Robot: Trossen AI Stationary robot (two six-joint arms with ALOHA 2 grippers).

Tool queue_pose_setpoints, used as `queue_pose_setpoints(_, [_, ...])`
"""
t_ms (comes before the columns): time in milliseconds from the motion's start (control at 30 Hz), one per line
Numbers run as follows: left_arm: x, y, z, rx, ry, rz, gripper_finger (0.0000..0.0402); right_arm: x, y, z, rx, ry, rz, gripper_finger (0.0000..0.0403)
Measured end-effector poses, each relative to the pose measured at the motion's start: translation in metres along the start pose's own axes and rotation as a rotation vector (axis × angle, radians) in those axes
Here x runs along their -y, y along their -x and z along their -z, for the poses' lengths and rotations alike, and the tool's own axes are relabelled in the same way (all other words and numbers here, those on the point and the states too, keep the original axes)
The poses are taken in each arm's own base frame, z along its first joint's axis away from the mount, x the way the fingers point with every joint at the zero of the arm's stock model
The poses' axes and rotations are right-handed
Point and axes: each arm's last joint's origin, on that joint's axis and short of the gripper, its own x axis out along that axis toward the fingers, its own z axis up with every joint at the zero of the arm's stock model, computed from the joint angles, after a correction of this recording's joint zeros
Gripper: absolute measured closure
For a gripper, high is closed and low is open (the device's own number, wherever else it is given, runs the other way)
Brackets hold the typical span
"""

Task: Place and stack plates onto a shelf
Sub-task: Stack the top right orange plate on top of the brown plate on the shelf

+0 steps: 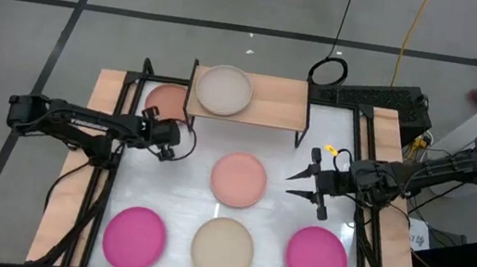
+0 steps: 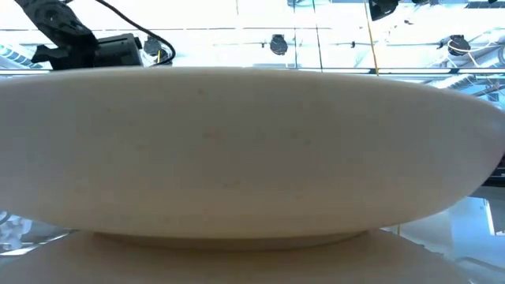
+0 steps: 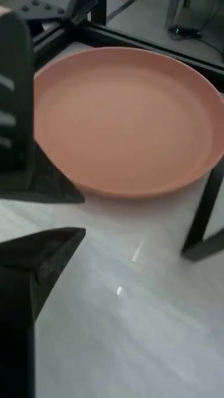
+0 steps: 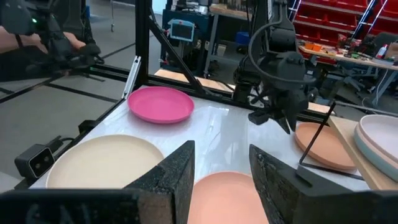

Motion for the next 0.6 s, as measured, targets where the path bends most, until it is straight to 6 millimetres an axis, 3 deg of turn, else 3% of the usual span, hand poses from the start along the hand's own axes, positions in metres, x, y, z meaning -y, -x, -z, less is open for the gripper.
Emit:
queue_pose_setpoints(300, [-0.022,-0.015,0.000,-0.074,0.072,-0.019,0.0227,0.000,0.000,-0.002,0.023,0.002,0.003,0.0266])
queue_pose_setpoints(600, [-0.029,-0.037,-0.001,-0.142,0.057,-0.017,0.0207,0.000,0.000,-0.003,0.027,0.005,0.003,0.0266])
